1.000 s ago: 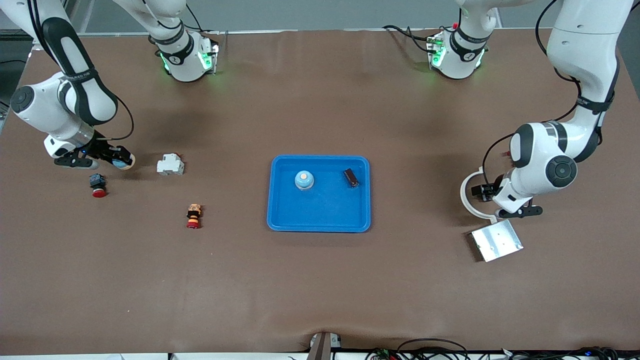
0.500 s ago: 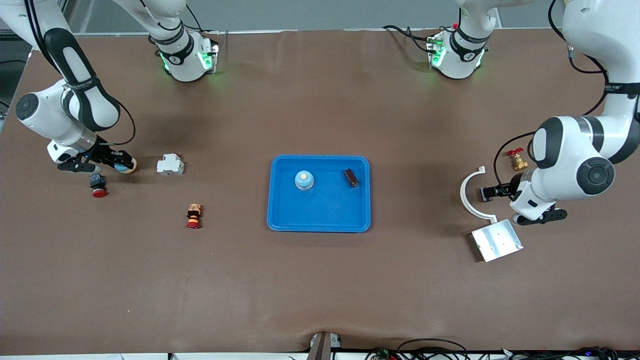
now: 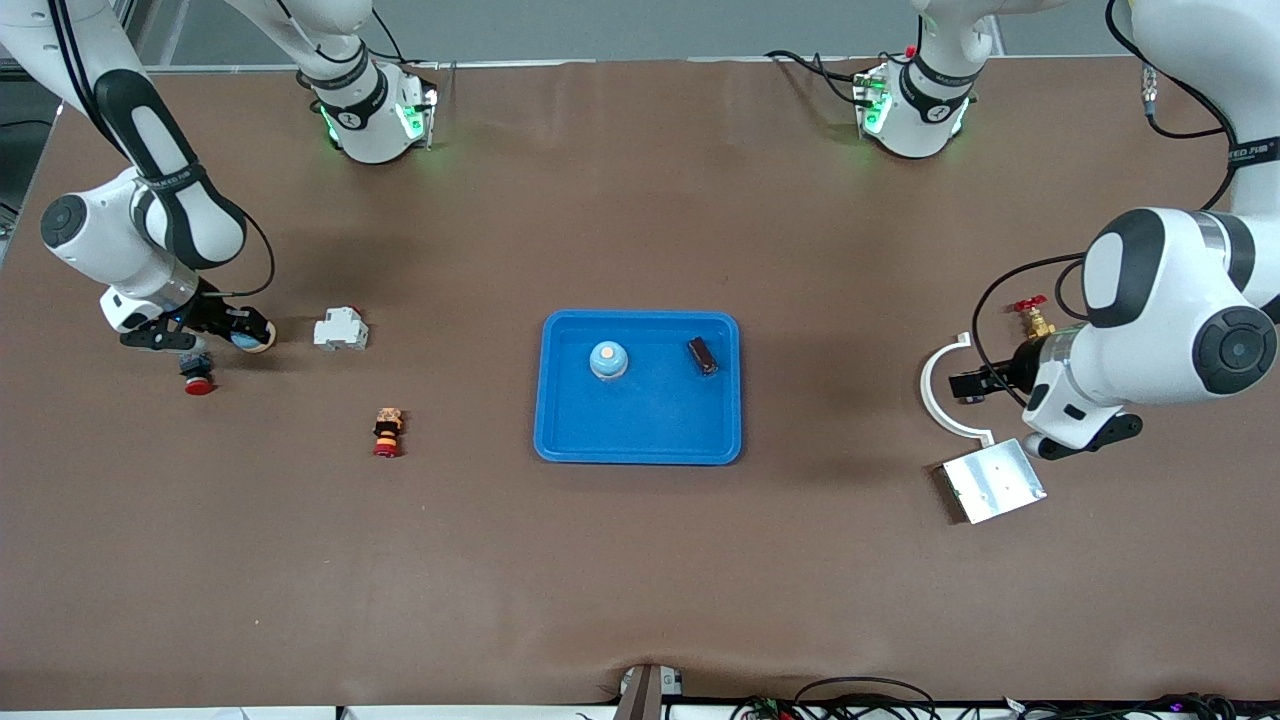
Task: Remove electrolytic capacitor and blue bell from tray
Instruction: 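Move the left gripper back to the blue tray over the second capacitor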
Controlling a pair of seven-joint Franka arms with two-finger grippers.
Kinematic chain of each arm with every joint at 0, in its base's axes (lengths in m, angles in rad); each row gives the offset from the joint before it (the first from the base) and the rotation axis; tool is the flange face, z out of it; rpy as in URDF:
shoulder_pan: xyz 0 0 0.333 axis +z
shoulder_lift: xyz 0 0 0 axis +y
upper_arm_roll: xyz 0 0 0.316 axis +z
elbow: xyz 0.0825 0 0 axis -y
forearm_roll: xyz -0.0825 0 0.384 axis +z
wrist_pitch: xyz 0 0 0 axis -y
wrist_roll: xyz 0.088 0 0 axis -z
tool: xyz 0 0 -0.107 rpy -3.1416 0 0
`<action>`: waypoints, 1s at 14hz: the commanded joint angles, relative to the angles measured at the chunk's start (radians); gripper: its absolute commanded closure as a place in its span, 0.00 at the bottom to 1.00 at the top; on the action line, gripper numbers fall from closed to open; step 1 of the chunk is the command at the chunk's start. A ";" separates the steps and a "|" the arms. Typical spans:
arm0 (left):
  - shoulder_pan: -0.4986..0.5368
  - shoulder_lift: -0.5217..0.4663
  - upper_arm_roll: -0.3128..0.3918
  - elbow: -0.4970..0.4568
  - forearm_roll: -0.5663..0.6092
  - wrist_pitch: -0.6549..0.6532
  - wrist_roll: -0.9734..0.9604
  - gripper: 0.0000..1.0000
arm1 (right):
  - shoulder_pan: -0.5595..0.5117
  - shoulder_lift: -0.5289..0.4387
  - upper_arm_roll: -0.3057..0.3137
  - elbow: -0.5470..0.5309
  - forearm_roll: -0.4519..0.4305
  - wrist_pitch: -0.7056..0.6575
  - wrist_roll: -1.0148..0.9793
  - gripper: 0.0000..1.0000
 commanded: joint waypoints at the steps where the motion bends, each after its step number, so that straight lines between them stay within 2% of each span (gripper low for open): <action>1: -0.004 0.009 -0.078 0.030 -0.034 -0.024 -0.136 0.00 | 0.000 0.017 0.007 0.015 0.033 0.009 -0.027 1.00; 2: -0.006 0.014 -0.118 0.032 -0.034 -0.022 -0.186 0.00 | 0.000 0.017 0.007 0.015 0.033 0.009 -0.026 1.00; 3: -0.006 0.015 -0.150 0.032 -0.034 -0.019 -0.232 0.00 | -0.002 0.019 0.007 0.017 0.033 0.009 -0.026 0.92; 4: -0.007 0.018 -0.179 0.032 -0.033 -0.017 -0.283 0.00 | 0.000 0.025 0.007 0.023 0.033 0.007 -0.026 0.24; 5: -0.013 0.023 -0.214 0.032 -0.031 -0.010 -0.327 0.00 | -0.003 0.026 0.007 0.025 0.035 0.007 -0.024 0.00; 10: -0.146 0.081 -0.233 0.030 -0.033 0.139 -0.518 0.00 | -0.002 0.020 0.008 0.037 0.035 -0.014 -0.022 0.00; 14: -0.240 0.193 -0.227 0.029 -0.016 0.358 -0.736 0.00 | 0.009 -0.021 0.011 0.070 0.035 -0.152 -0.015 0.00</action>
